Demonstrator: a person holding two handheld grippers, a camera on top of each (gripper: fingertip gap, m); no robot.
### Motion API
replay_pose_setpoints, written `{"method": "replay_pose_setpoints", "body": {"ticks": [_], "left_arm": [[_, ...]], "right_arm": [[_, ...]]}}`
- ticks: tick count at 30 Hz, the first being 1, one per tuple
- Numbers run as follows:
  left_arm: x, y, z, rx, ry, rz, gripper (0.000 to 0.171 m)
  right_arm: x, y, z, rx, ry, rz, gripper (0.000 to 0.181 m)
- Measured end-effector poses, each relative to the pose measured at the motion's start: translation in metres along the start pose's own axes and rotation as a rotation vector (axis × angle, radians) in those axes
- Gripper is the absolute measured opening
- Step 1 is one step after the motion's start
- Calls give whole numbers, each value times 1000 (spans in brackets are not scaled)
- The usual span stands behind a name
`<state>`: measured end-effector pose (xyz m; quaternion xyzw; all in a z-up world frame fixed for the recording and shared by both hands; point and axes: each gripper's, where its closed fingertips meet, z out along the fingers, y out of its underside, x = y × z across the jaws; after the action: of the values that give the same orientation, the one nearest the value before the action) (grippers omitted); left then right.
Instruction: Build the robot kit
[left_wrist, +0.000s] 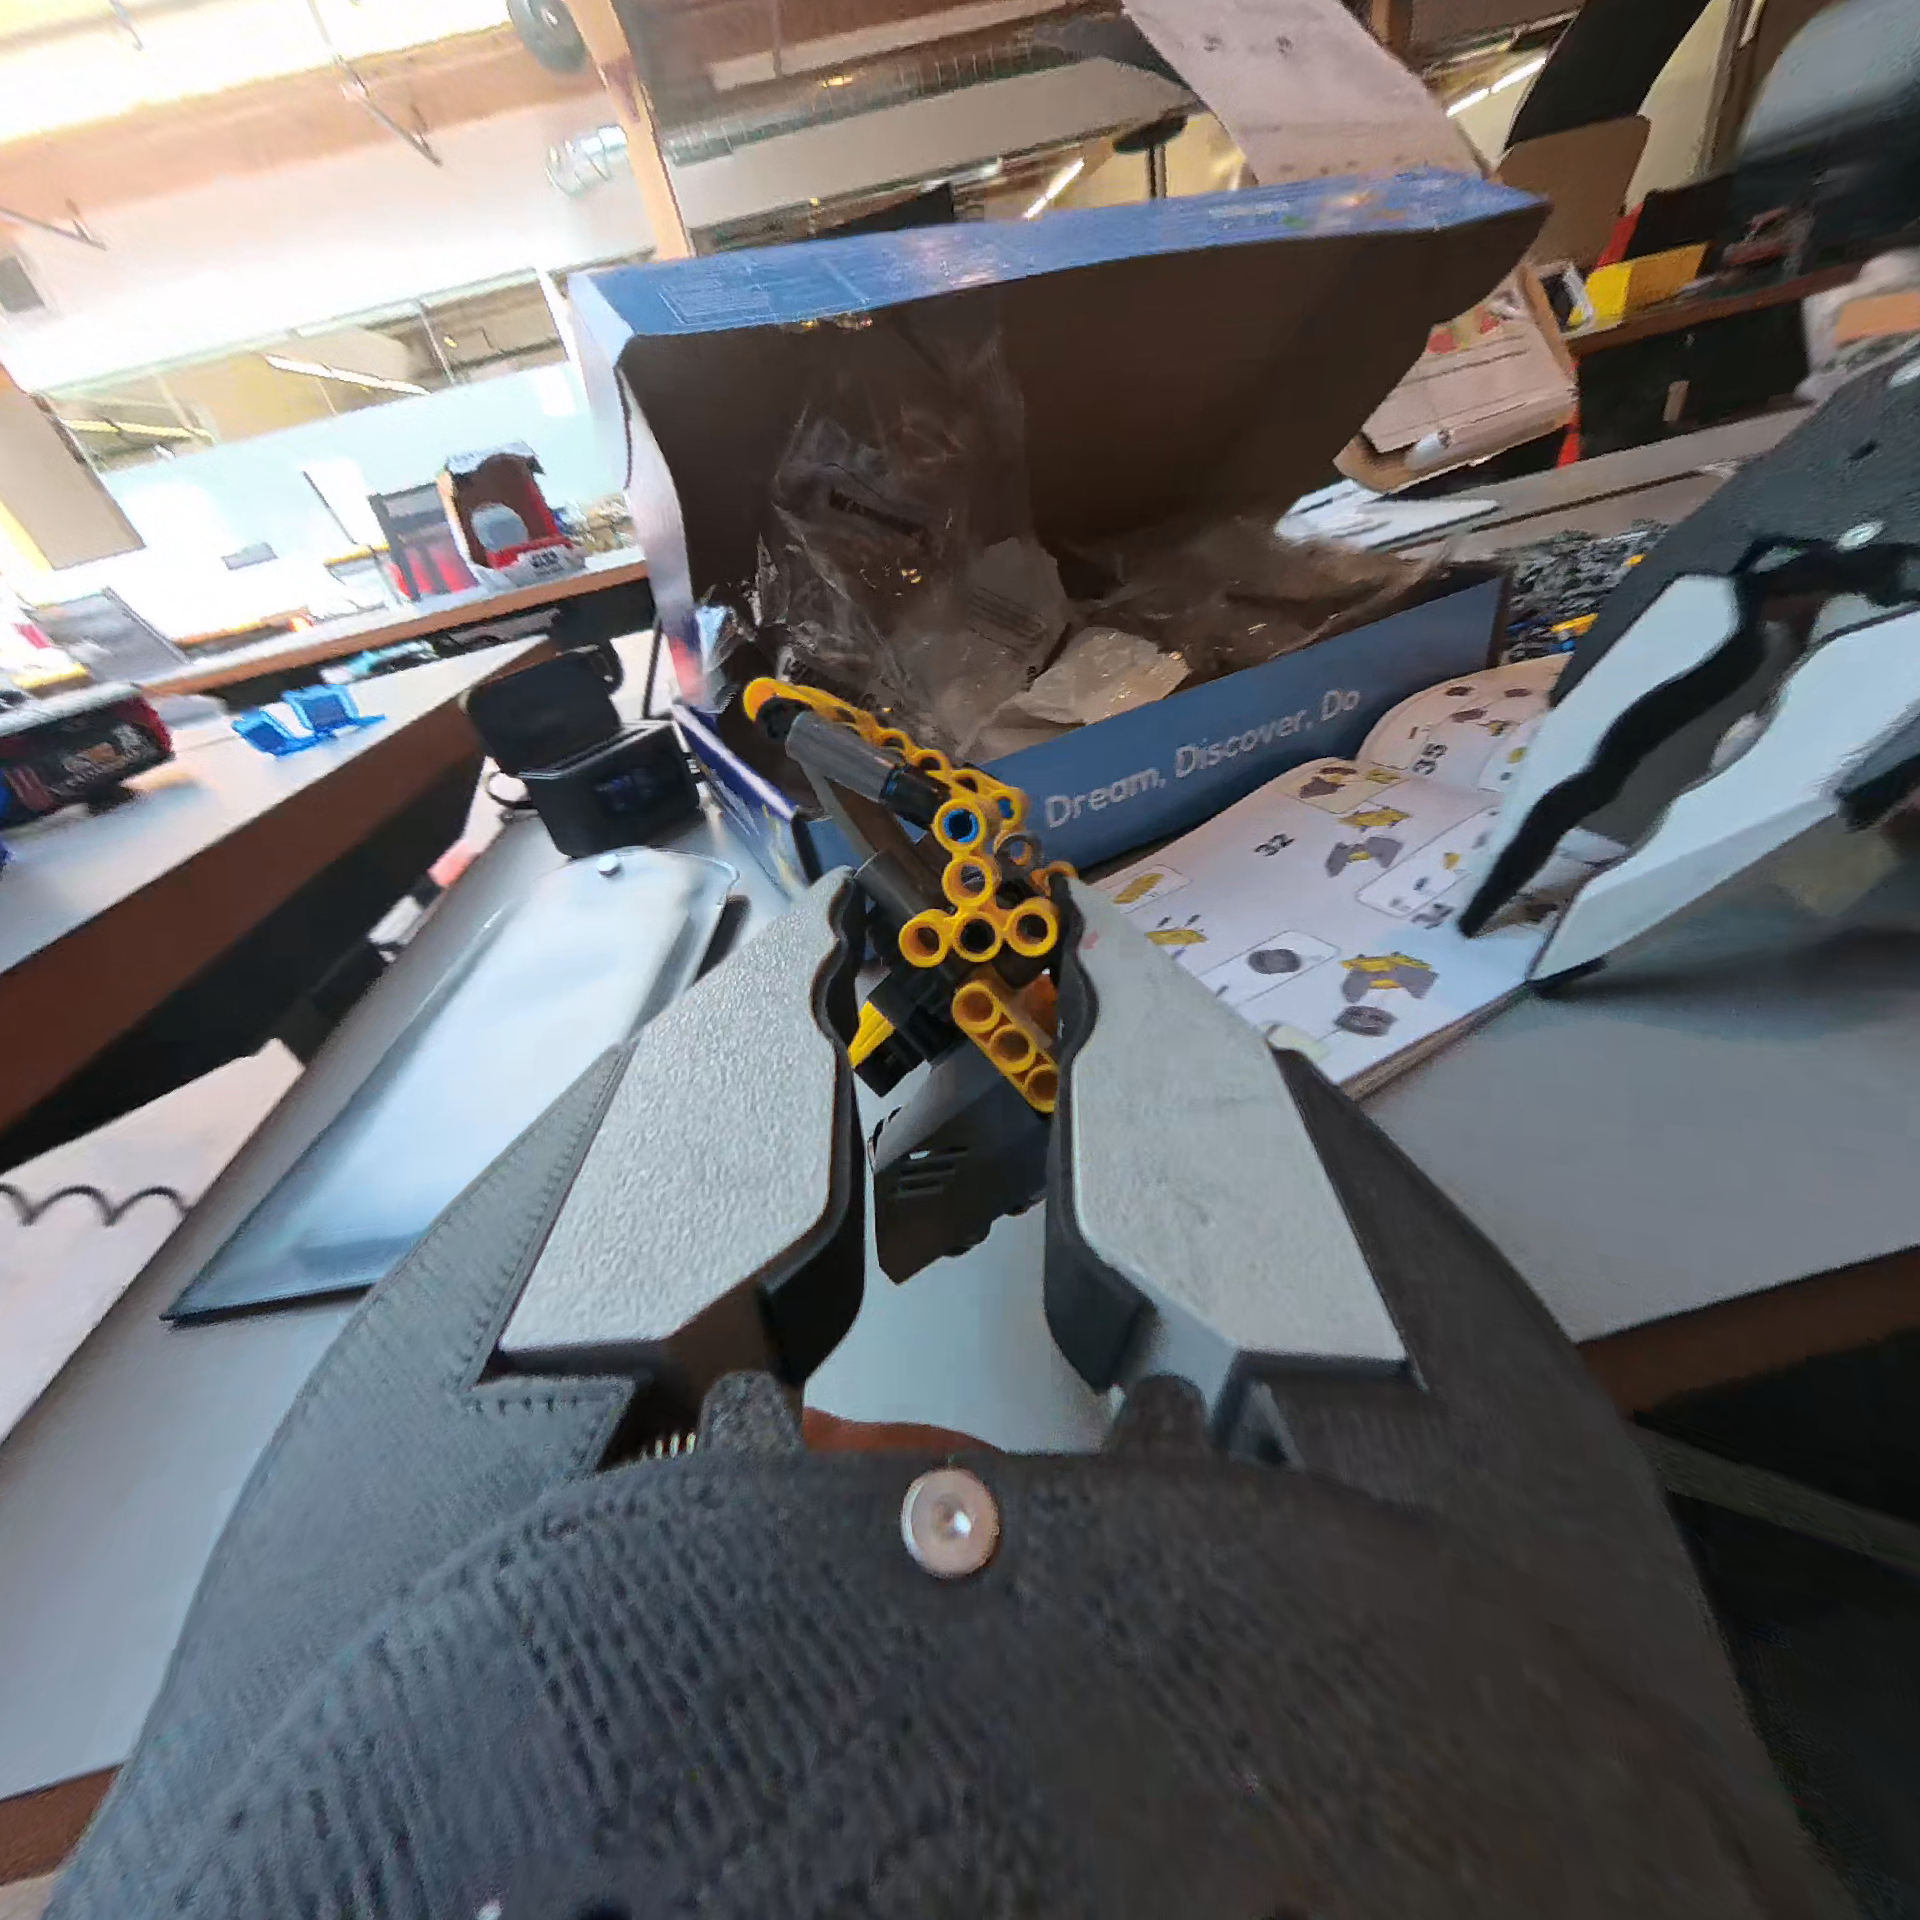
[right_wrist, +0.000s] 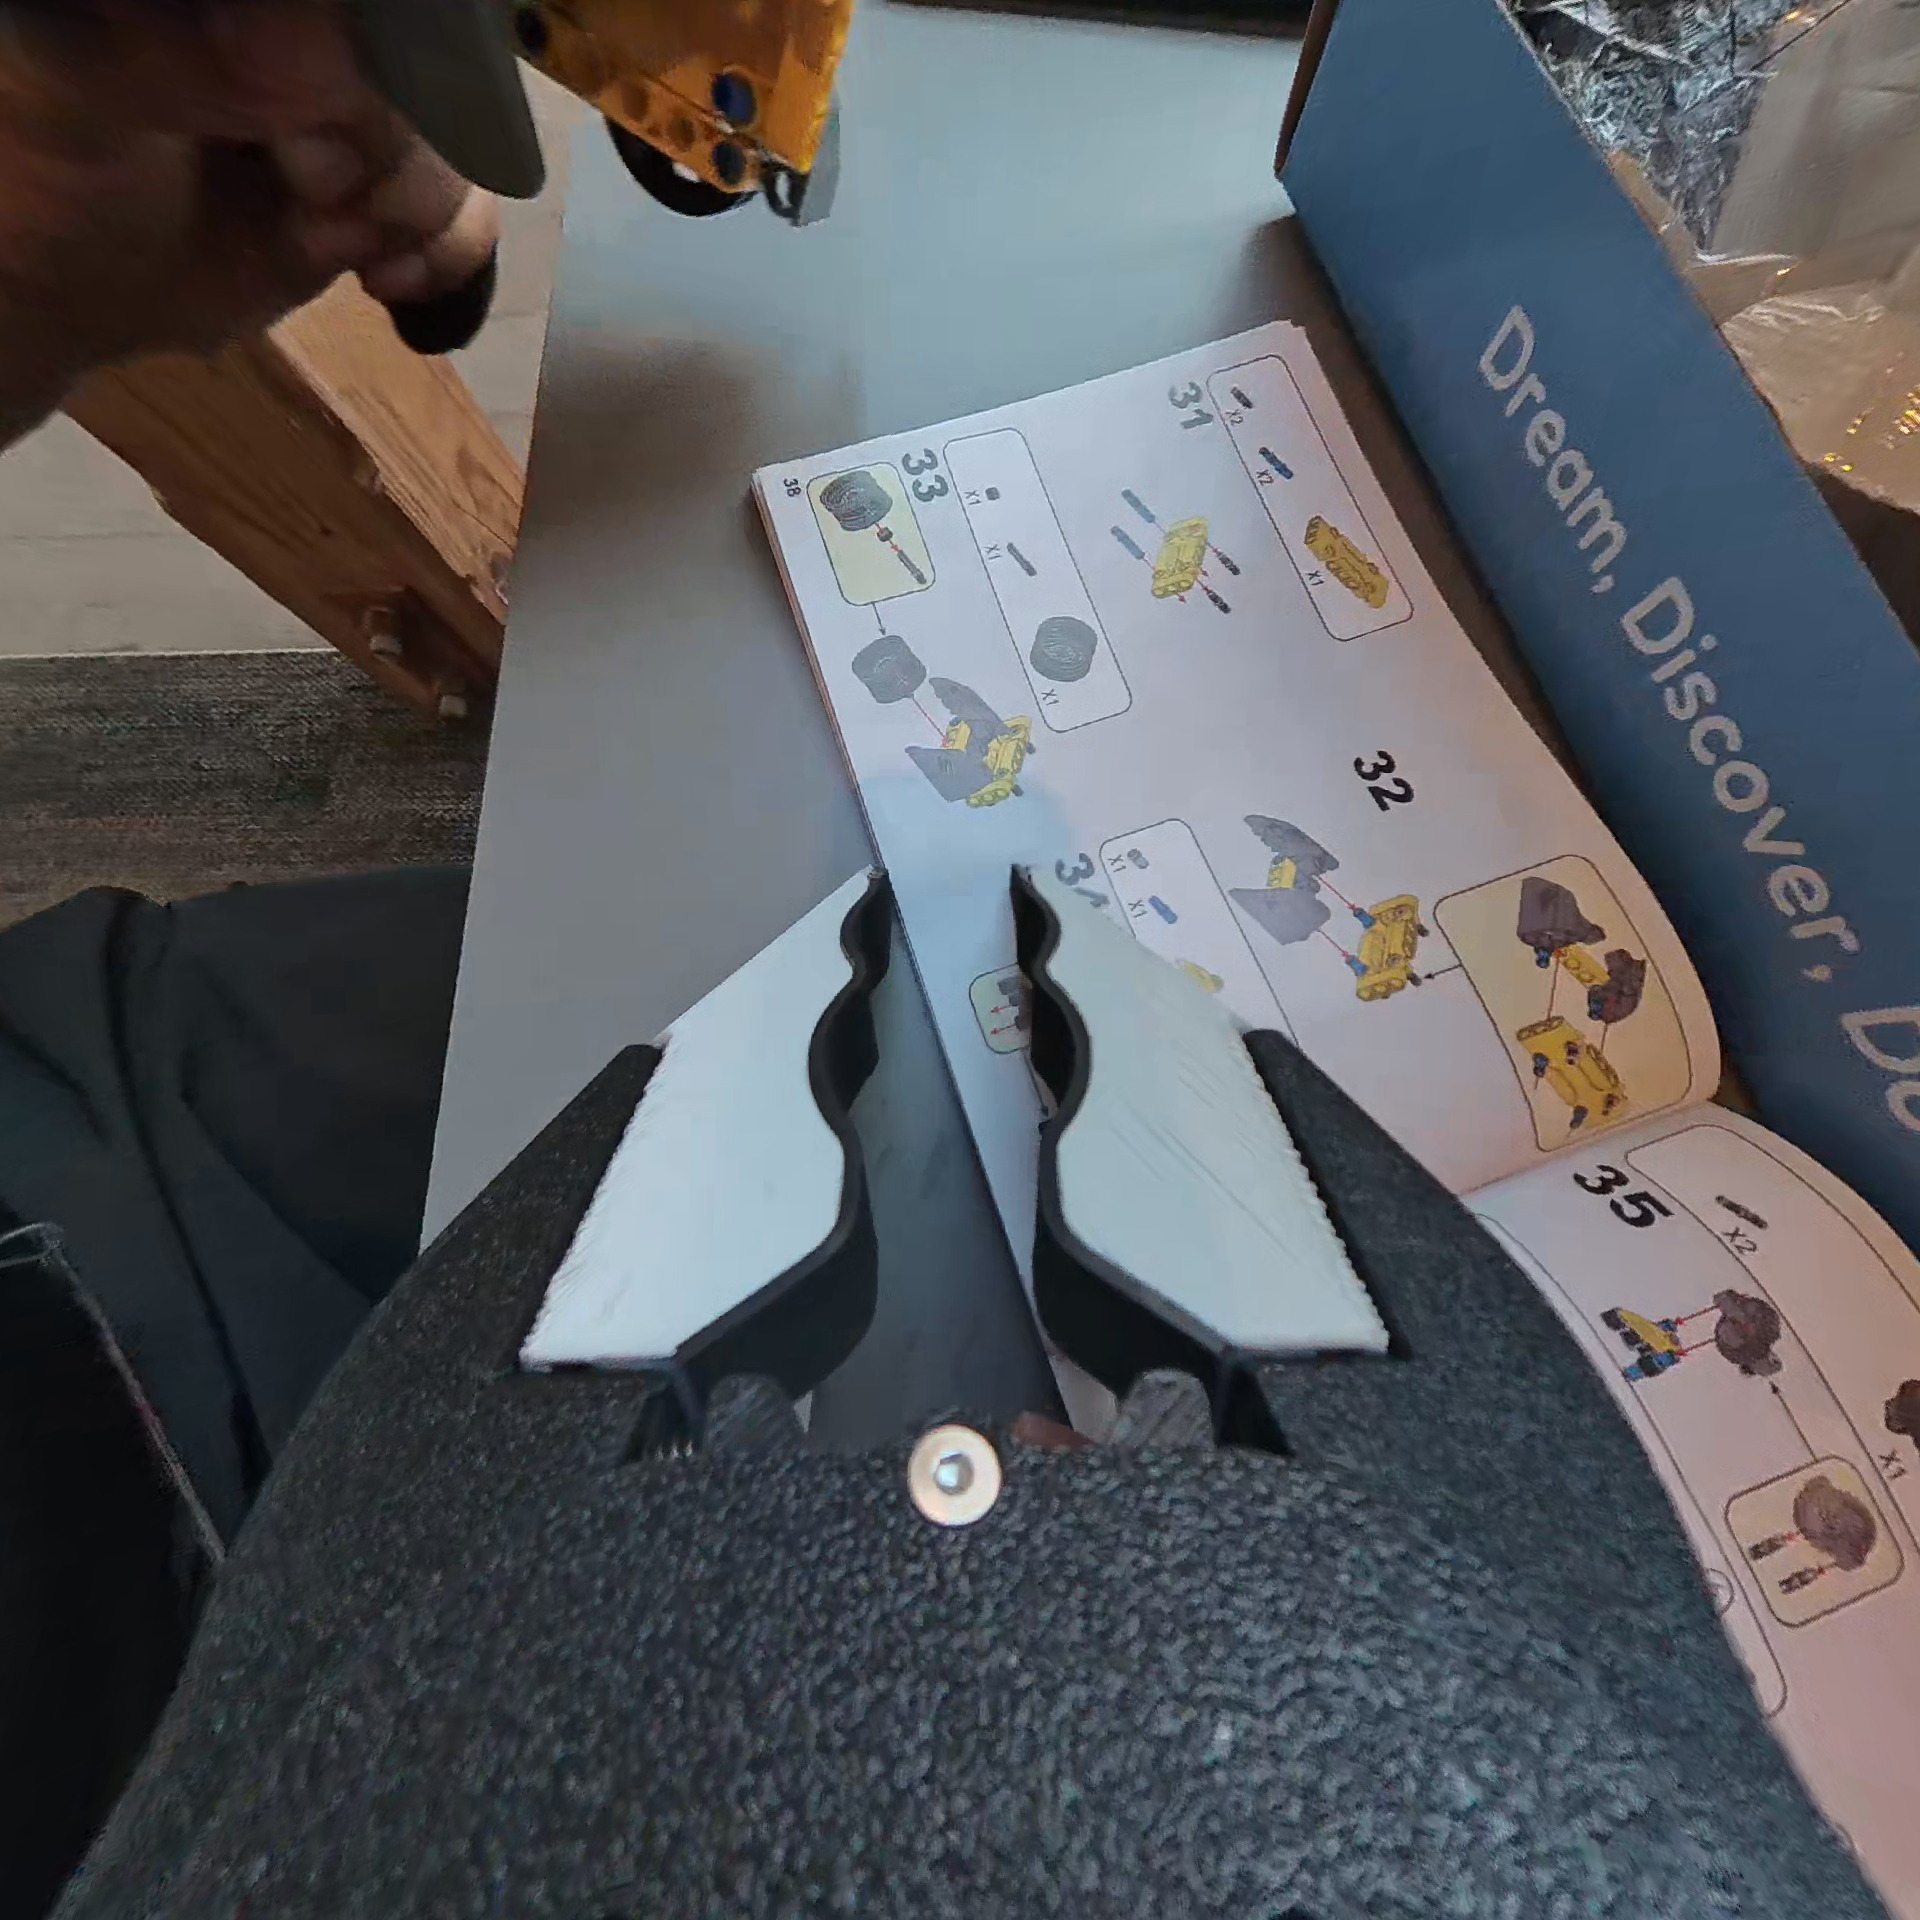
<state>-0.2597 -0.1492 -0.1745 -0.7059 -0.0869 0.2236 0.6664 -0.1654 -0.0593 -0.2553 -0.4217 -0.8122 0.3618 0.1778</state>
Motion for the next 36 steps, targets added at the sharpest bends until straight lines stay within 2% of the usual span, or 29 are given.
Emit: {"method": "replay_pose_setpoints", "body": {"ticks": [5, 11, 17, 29, 36], "left_arm": [[2, 17, 3, -20, -103, 176, 32], [2, 19, -1, 60, -217, 245, 32], [-5, 18, -3, 122, -243, 132, 31], [-7, 21, -5, 102, -239, 77, 32], [-6, 23, -10, 76, -217, -6, 35]], "right_arm": [[-1, 2, -3, 4, -21, 13, 23], [6, 1, -28, 85, -12, 58, 28], [26, -1, -54, 191, 78, 109, 27], [25, 7, -42, 141, 93, 108, 31], [31, 7, -46, 149, 115, 121, 31]]}}
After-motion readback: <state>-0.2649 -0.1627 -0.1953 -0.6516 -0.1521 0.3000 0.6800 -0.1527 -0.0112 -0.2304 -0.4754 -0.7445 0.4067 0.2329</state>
